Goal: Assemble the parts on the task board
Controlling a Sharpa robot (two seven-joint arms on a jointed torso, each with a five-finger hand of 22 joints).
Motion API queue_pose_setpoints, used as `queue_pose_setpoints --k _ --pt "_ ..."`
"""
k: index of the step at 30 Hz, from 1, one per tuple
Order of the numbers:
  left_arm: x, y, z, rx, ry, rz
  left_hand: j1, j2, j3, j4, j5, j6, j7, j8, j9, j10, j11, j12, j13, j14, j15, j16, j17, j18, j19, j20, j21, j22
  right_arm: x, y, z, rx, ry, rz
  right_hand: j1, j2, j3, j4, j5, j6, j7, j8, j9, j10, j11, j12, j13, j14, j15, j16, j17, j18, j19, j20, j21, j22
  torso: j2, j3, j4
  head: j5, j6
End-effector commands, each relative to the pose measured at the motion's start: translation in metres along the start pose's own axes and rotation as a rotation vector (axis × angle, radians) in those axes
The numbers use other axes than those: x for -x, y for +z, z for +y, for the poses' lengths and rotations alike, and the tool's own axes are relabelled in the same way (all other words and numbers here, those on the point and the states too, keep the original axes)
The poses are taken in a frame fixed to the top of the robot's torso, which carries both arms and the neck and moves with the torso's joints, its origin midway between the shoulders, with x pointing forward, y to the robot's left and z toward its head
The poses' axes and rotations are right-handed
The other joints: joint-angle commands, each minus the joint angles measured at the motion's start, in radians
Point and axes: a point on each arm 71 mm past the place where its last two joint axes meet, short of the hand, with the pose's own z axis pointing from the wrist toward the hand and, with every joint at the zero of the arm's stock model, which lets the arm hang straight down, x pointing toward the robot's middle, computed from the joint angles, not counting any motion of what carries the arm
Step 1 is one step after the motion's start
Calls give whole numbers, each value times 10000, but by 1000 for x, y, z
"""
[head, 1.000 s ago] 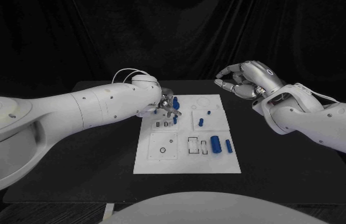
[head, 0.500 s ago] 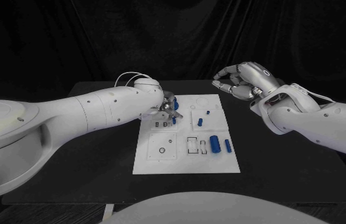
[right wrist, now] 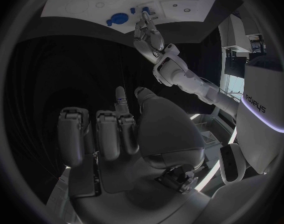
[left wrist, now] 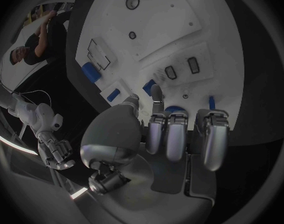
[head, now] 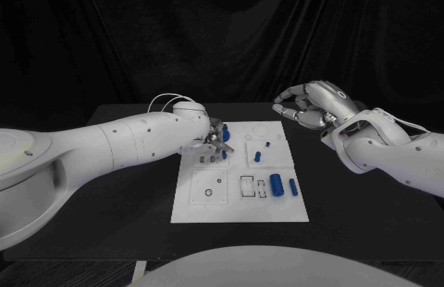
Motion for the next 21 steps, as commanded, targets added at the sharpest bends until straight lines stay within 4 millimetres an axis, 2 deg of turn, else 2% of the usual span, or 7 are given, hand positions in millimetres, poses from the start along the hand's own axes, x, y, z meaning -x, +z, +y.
queue_pose_setpoints --k 1,9,11,13,21 --pt "-1 0 0 76 -34 -48 -15 -67 -26 -21 -43 -66 6 20 163 1041 -96 35 2634 1075 -66 27 2635 -58 811 -73 -47 2407 -1 -1 -2 -197 -2 52 88 -33 44 18 39 32 4 -63 -14 1048 82 36 2631 860 79 -51 1776 137 714 62 -32 2342 0 1 4 2 2" --pt "0 1 0 105 -38 -51 0 -39 -10 -23 -29 -154 19 -51 257 1041 -89 35 2634 1075 -62 27 2635 -49 782 -74 -66 2382 -2 0 -2 -252 -4 101 79 -41 40 32 33 24 10 -77 -19 1048 86 36 2631 856 80 -59 1757 139 711 62 -39 2340 -3 -1 4 -20 2" --pt "0 2 0 116 -42 -50 13 -16 5 -26 -10 -214 36 -173 291 1041 -76 35 2634 1075 -52 27 2635 -45 769 -69 -75 2371 -2 0 -3 -268 -6 112 79 -41 40 32 33 24 10 -77 -19 1048 86 36 2631 856 80 -59 1757 139 711 62 -39 2340 -6 -1 3 -34 2" --pt "0 2 1 137 -46 -41 31 8 27 -35 30 -263 81 -473 238 1041 -41 35 2634 1075 -26 27 2635 -40 751 -49 -89 2358 -2 0 -3 -291 -8 129 79 -41 40 32 33 24 10 -77 -19 1048 86 36 2631 856 80 -59 1757 139 711 62 -39 2340 -5 0 -1 -37 2" --pt "-1 4 2 132 -51 31 43 36 54 -46 64 -186 131 -894 117 1041 6 35 2634 1075 17 27 2635 -12 661 -11 -150 2283 -2 -1 -4 -336 -6 188 74 -41 40 40 28 21 12 -85 -22 1048 88 36 2631 853 81 -64 1743 143 704 63 -52 2335 -14 2 -5 -72 2"
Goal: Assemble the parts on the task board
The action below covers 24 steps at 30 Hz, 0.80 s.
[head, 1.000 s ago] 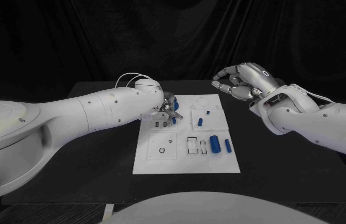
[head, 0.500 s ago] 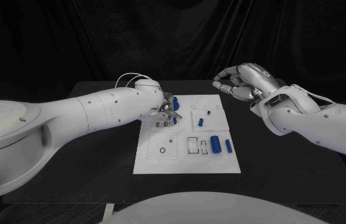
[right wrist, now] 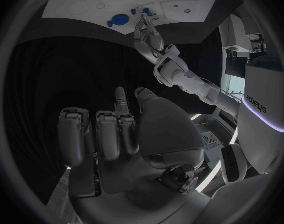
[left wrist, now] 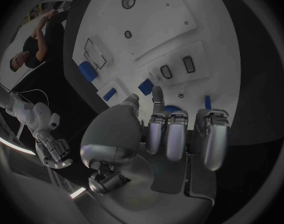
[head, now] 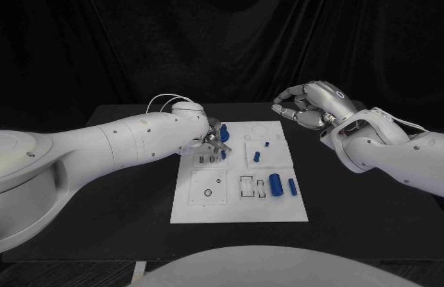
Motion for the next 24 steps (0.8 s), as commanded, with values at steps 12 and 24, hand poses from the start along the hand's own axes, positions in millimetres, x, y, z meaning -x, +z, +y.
queue_pose_setpoints --k 12,24 --pt "-4 3 -3 -170 37 195 48 62 71 -50 88 85 70 -345 -109 1042 31 35 2635 1075 41 27 2635 -4 634 15 -93 2254 -2 -2 -2 -261 28 159 72 -37 43 48 20 19 13 -44 -15 1048 89 36 2629 850 82 -71 1726 149 695 63 -71 2330 3 2 -5 -9 2" --pt "-7 5 -5 -230 73 340 38 93 86 -42 105 129 75 -427 -134 1042 37 35 2635 1075 50 27 2635 3 614 23 -107 2239 -3 -2 -3 -290 47 206 72 -31 48 53 15 21 13 -48 -16 1048 90 36 2629 844 83 -82 1699 154 687 64 -88 2323 -3 3 -5 -84 2"
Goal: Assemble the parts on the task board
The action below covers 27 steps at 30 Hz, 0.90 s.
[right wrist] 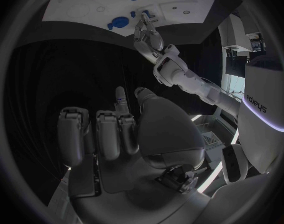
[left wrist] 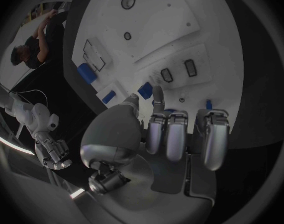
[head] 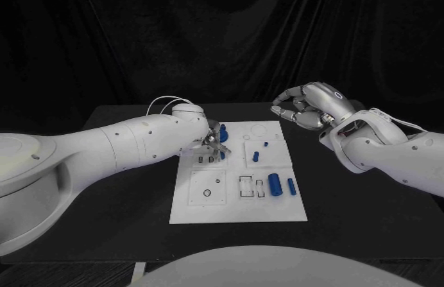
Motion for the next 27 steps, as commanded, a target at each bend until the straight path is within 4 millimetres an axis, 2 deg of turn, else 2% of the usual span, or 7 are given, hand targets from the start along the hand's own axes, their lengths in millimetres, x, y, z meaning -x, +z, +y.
queue_pose_setpoints --k 1,15,27 --pt "-2 1 -3 -225 67 186 41 96 65 -22 71 60 1 -44 -12 1042 37 36 2627 1075 50 27 2628 3 610 24 -62 2237 -1 -1 -2 -210 29 66 74 -27 23 26 13 24 13 -50 -10 1048 91 36 2632 841 84 -50 1683 157 680 65 -58 2321 -4 2 4 -32 2" --pt "-4 3 -5 -251 90 286 96 108 104 -74 125 126 3 -167 -38 1042 43 36 2627 1075 59 27 2628 5 605 36 -68 2235 -2 -1 -2 -252 69 137 78 -21 29 29 8 30 13 -54 -11 1048 93 36 2632 836 85 -59 1661 161 673 66 -72 2316 -6 2 -2 -20 2" --pt "-5 4 -4 -250 92 346 258 121 224 -235 324 249 -4 -401 -60 1042 41 36 2627 1075 64 27 2628 12 582 47 -88 2221 -3 -1 -4 -313 108 221 96 -30 38 26 -1 23 16 -75 -17 1048 95 36 2632 820 87 -89 1590 174 650 68 -119 2298 -7 3 3 5 2"
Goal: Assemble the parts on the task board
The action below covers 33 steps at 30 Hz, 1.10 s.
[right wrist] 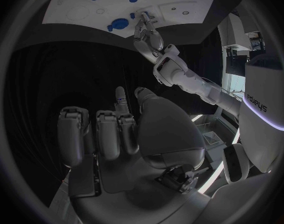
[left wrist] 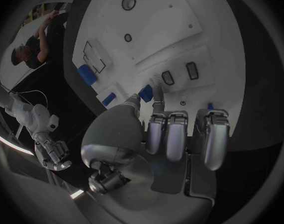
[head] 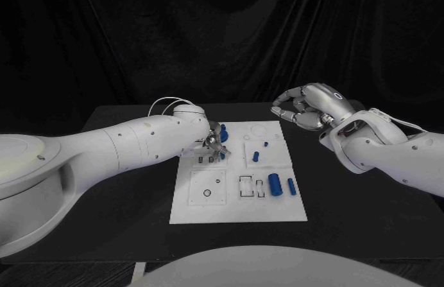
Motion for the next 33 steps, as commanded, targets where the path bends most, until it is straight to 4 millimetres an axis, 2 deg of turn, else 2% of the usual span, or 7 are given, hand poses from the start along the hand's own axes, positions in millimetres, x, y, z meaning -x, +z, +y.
queue_pose_setpoints --k 1,7,16,23,28,31,33 --pt "-2 0 -3 -220 49 152 132 -24 74 -89 113 119 -4 -106 -11 1042 41 35 2629 1075 62 27 2631 11 589 48 -45 2229 -1 -1 -2 -223 46 93 96 -29 38 26 -1 23 16 -56 -17 1048 96 36 2634 820 88 -45 1590 173 651 68 -42 2300 1 1 2 -5 2" --pt "-2 1 -3 -244 52 165 371 -32 309 -358 624 224 -16 -400 2 1042 32 35 2629 1075 56 27 2631 17 569 47 -67 2219 -3 -1 -2 -227 62 149 130 -25 59 14 2 22 16 -73 -22 1048 97 36 2634 814 89 -58 1562 179 640 70 -63 2292 1 0 0 7 2" --pt "-3 0 -3 -285 59 208 657 -50 697 -690 827 269 -38 -680 39 1042 15 35 2629 1075 46 27 2631 45 479 38 -137 2154 -5 0 -2 -225 104 263 165 -19 82 2 14 28 17 -86 -25 1048 97 36 2634 807 89 -70 1536 184 631 72 -80 2285 4 1 6 8 2" --pt "-3 0 -1 -295 60 249 705 -81 865 -799 941 248 -26 -814 58 1042 25 35 2629 1075 54 27 2631 65 411 41 -190 2105 -6 0 -2 -223 123 333 173 -17 87 0 16 29 17 -89 -26 1048 97 36 2634 802 89 -80 1511 189 622 72 -99 2278 -5 3 1 11 2" --pt "-4 0 0 -319 48 251 816 -194 1314 -1083 1547 290 -35 -1019 136 1042 20 35 2629 1075 52 27 2631 67 406 42 -203 2113 -6 0 -3 -242 129 383 181 -14 94 -1 19 31 18 -92 -27 1048 97 36 2634 795 89 -94 1480 195 612 72 -119 2270 -3 3 7 10 2" --pt "-4 0 1 -328 32 235 872 -235 1525 -1208 1634 320 -53 -1065 179 1042 8 35 2629 1075 45 27 2631 67 407 36 -207 2116 -6 0 -3 -258 131 405 181 -14 94 -1 19 31 18 -92 -27 1048 97 36 2634 795 89 -94 1480 195 612 72 -119 2270 -6 2 8 16 2" --pt "-4 -1 2 -340 16 219 892 -329 1870 -1376 1880 356 -65 -1125 256 1042 -6 35 2629 1075 33 27 2631 66 415 22 -207 2127 -6 0 -3 -276 131 423 181 -14 94 -1 19 31 18 -92 -27 1048 97 36 2634 795 89 -94 1480 195 612 72 -119 2270 -8 3 7 13 2"
